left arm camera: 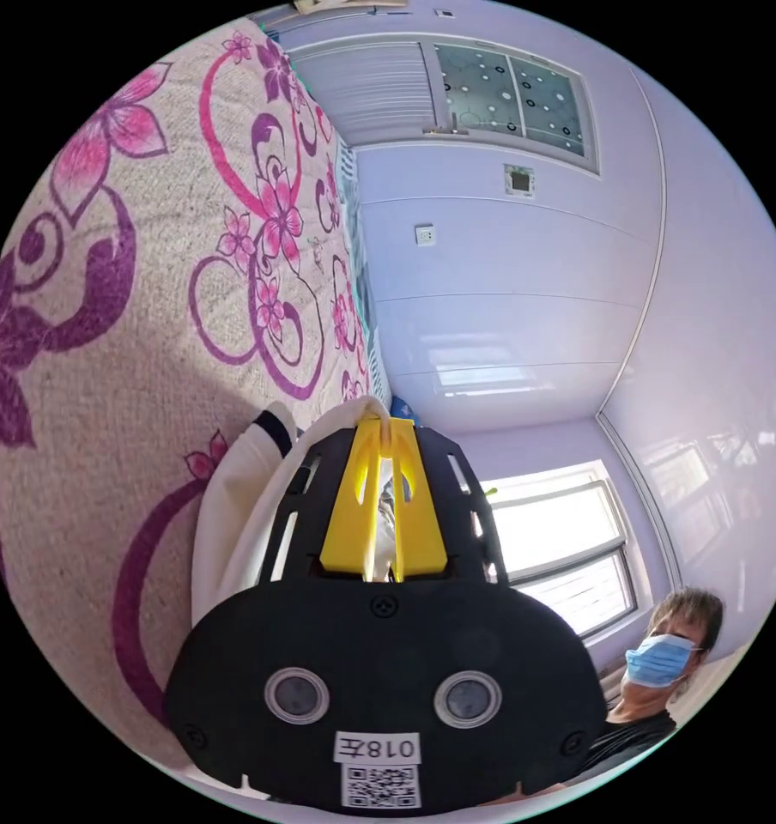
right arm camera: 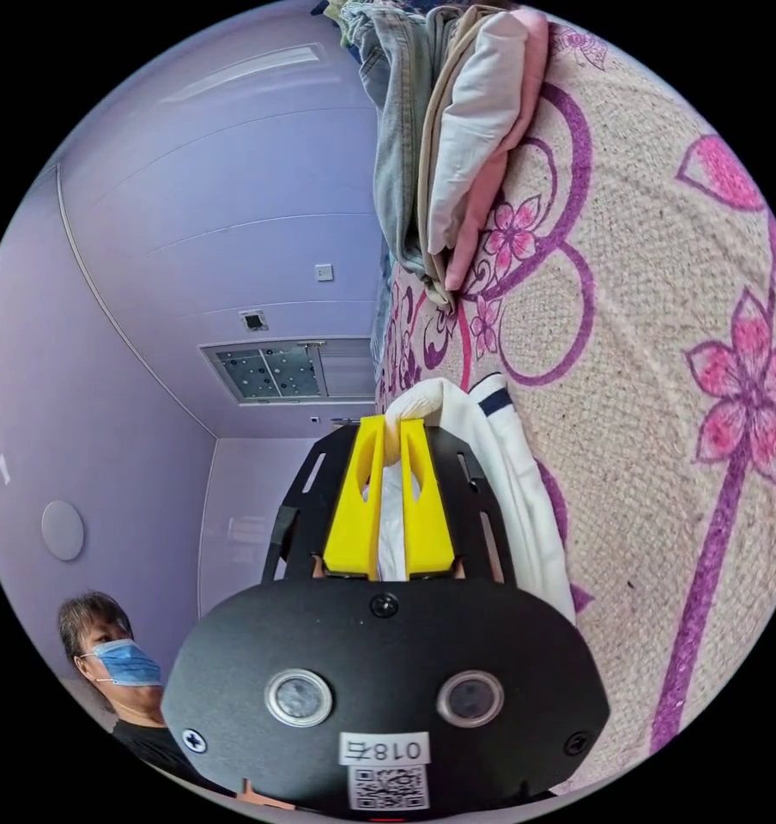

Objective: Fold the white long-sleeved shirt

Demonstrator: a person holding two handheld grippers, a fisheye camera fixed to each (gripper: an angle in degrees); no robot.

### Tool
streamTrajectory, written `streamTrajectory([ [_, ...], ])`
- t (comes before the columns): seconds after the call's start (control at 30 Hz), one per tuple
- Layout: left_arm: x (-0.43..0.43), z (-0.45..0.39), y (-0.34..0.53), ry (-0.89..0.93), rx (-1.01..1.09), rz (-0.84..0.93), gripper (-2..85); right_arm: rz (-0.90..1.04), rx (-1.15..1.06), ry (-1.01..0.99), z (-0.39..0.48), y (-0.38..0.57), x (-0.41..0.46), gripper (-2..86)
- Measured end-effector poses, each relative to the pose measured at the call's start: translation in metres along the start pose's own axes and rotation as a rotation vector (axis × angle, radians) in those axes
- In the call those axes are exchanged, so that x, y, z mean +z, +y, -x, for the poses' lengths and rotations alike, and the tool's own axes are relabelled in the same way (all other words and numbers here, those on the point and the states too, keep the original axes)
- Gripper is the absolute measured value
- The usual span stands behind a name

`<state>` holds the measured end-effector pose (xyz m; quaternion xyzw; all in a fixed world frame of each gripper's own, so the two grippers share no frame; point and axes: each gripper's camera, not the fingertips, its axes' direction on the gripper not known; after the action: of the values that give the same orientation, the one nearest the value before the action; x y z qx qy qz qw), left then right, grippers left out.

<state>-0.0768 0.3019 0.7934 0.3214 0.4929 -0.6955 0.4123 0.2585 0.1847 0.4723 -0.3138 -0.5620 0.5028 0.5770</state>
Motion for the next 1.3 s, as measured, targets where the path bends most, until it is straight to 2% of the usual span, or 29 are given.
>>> streamTrajectory([
  [0.07,0.006,-0.004,-0.008,-0.032,0.019,-0.003,3.9,0.003,-0.015,0.0,0.001,-0.013,0.005,5.7],
  [0.1,0.009,-0.005,-0.013,-0.024,0.022,-0.01,8.1,0.006,-0.023,-0.005,0.001,-0.016,0.007,6.9],
  [0.2,0.005,-0.009,-0.02,0.035,0.012,-0.037,12.7,0.048,-0.003,-0.051,-0.008,-0.031,0.012,12.5],
  [0.3,-0.014,-0.048,-0.013,0.065,0.158,-0.062,11.9,-0.023,-0.049,-0.146,-0.002,-0.028,-0.013,13.1],
  [0.37,-0.007,-0.085,0.008,0.092,0.298,0.021,9.3,-0.017,-0.225,-0.121,0.03,-0.007,-0.028,11.1],
  [0.4,0.013,-0.105,0.028,0.089,0.348,0.132,8.9,0.015,-0.274,-0.103,0.039,0.002,-0.025,10.5],
  [0.5,0.08,-0.131,0.098,0.093,0.418,0.396,8.5,0.324,-0.433,-0.057,0.065,0.058,0.027,8.8],
  [0.57,0.114,-0.128,0.132,0.103,0.396,0.481,8.1,0.548,-0.467,0.024,0.058,0.104,0.075,7.2],
  [0.63,0.137,-0.111,0.147,0.01,0.353,0.529,7.2,0.606,-0.496,0.192,0.046,0.126,0.092,4.5],
  [0.7,0.138,-0.081,0.137,-0.2,0.244,0.478,3.5,0.534,-0.484,0.358,0.029,0.127,0.084,2.3],
  [0.77,0.126,-0.072,0.127,-0.141,0.149,0.381,3.3,0.417,-0.44,0.451,0.017,0.119,0.053,1.5],
  [0.83,0.122,-0.088,0.121,-0.132,0.134,0.328,5.1,0.373,-0.459,0.438,0.025,0.12,0.03,2.2],
  [0.9,0.131,-0.127,0.122,-0.092,0.228,0.339,6.1,0.347,-0.507,0.4,0.039,0.125,0.009,3.6],
  [1.0,0.168,-0.173,0.13,-0.139,0.338,0.356,6.5,0.222,-0.529,0.482,0.045,0.138,-0.027,6.7],
  [1.13,0.25,-0.186,0.134,-0.226,0.324,0.466,8.1,0.09,-0.358,0.554,0.014,0.153,-0.067,8.8],
  [1.23,0.306,-0.182,0.119,-0.368,0.26,0.476,7.9,0.069,-0.236,0.545,-0.009,0.161,-0.086,9.4],
  [1.3,0.341,-0.172,0.102,-0.566,0.216,0.505,5.4,0.086,-0.191,0.484,-0.017,0.162,-0.091,10.0],
])
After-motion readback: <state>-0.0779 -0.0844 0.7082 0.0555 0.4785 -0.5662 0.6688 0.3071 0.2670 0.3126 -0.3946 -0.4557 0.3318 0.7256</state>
